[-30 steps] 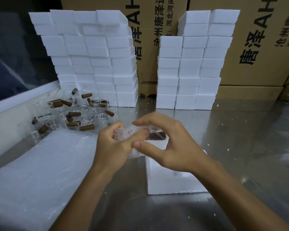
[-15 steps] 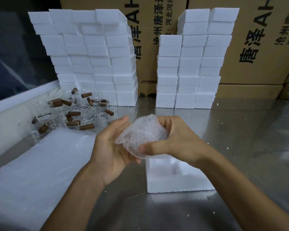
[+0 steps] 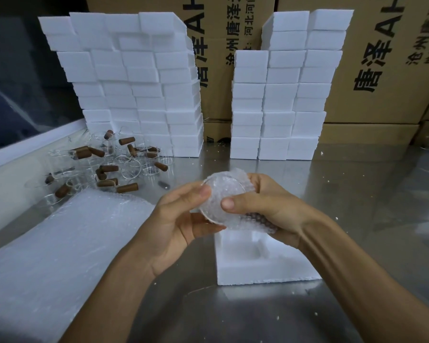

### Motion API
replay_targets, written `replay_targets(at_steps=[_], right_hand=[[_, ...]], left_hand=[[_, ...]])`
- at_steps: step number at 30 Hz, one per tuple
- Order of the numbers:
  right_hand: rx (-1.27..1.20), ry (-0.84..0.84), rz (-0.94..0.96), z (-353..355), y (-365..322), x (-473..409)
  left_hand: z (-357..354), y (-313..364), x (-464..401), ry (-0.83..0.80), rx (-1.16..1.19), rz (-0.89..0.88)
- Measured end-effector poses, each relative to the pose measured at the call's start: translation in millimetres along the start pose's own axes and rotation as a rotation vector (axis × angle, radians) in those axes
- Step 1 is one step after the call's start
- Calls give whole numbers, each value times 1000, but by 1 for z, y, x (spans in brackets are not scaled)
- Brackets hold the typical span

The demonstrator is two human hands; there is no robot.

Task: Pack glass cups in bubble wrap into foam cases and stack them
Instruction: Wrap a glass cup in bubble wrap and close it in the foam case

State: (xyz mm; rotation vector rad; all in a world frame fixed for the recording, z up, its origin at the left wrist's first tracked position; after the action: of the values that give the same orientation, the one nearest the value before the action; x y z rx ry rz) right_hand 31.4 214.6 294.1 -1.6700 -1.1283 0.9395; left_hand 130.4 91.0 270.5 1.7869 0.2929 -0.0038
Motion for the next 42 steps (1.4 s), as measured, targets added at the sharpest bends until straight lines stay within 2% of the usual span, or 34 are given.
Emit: replay_targets(at_steps=[9,11,14,16,20,24,28,32,42], right_hand=[[70,-42,-28,5,-3,1],[184,18,0,6,-6,1],[520,188,124,10,-12,2],[668,189,201,7,-15,3],[730,183,270,4,-15,2],[896,192,259,1,-12,0],[1026,160,216,2,-11,1],[1117,116,160,7,-13,2],[1198,119,145,13,-12,1]], left_hand=[[1,-2,1,-34,-36,-9],[4,-3,0,-13,-40,-27],[9,-7,-1,39,-84,-46],[10,-9,-2,57,-123,-60],[14,-12,-3,103,-149,-103],[17,-12,-5,155,-246,-186],[12,-8,-5,159,-503,-312],[8,-8,-6,155,-676,-325],[6,-12,-5,159,-787,-318]])
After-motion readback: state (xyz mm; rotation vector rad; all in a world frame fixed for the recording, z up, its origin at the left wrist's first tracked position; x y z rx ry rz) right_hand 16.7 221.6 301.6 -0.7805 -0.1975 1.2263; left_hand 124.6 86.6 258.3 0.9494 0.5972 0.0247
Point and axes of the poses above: each hand's wrist, its own x-axis away from the middle knuckle, its own z-axis out of the back of the hand, y = z × x, the point moved 3 cm from there along -x, towards the middle knuckle, and after that the axes turned 10 degrees about -x, right-handed, at the moved point
